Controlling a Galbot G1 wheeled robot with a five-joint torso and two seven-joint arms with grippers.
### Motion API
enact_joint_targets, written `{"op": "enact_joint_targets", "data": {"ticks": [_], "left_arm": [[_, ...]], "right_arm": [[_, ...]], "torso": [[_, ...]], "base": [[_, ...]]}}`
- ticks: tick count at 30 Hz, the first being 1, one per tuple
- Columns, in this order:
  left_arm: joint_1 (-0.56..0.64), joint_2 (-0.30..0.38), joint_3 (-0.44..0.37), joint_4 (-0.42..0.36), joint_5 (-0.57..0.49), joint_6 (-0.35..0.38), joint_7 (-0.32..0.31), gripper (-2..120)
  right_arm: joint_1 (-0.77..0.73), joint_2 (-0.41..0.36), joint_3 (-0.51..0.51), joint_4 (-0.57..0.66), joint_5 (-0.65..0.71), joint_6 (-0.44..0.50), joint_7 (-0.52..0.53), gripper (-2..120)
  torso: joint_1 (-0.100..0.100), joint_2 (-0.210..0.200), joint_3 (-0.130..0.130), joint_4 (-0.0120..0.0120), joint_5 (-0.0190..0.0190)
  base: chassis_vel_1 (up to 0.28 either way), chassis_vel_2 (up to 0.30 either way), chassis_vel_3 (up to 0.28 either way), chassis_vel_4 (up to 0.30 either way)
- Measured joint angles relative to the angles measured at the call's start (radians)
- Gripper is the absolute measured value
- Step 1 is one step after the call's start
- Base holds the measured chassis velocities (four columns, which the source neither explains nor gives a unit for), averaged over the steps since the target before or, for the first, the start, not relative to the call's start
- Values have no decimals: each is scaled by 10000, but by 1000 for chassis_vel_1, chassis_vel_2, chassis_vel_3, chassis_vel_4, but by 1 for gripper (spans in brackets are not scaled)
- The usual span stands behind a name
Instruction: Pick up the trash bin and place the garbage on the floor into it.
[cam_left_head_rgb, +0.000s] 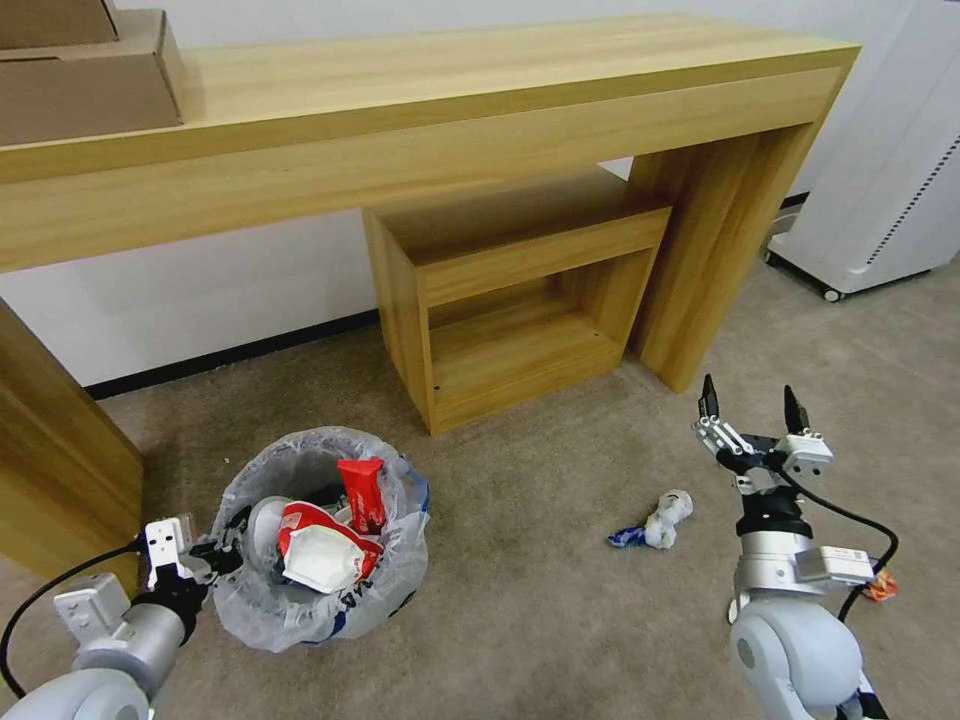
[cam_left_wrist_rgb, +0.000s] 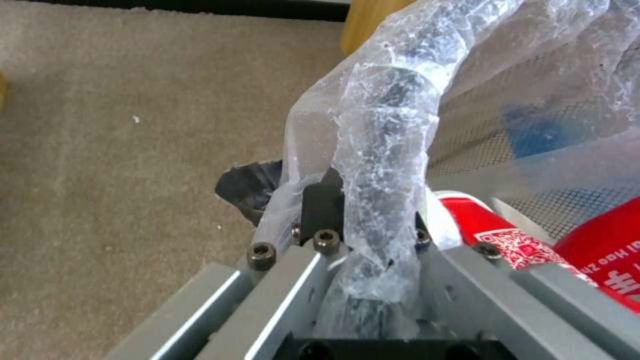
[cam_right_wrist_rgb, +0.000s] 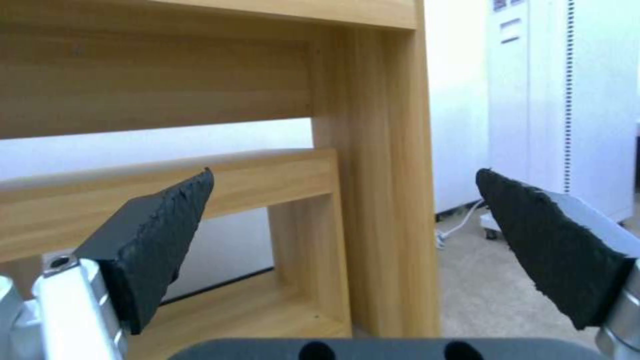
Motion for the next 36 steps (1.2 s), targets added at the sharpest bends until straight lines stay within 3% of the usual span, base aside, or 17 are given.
{"op": "enact_joint_targets", "data": {"ticks": [36], "left_arm": [[623,48,-83,-342,195,-285,213,1]], "right_arm": [[-598,206,102,65,-445,324,73,100]], "torso": [[0,0,0,-1,0]], "base": [[-77,-78,-76,-71]]}}
